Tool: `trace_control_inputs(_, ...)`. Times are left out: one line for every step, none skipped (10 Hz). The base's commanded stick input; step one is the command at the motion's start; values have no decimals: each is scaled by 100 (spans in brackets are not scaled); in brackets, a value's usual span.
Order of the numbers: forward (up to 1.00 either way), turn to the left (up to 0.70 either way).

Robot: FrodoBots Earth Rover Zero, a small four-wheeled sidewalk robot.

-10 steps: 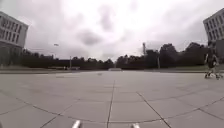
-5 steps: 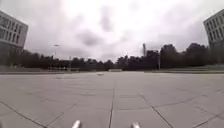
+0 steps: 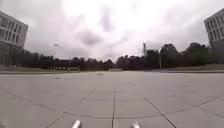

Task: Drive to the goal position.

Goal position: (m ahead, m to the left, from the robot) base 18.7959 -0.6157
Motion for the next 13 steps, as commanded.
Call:
trace_control_inputs(70,0)
trace_control_inputs(70,0)
trace_control_inputs(70,0)
trace_control_inputs(70,-6)
trace_control_inputs(70,-13)
trace_control_inputs(70,-21)
trace_control_inputs(70,-30)
trace_control_inputs(70,-21)
trace_control_inputs(70,-2)
trace_control_inputs(70,0)
trace_control_inputs(70,0)
trace_control_inputs(70,0)
trace_control_inputs(70,0)
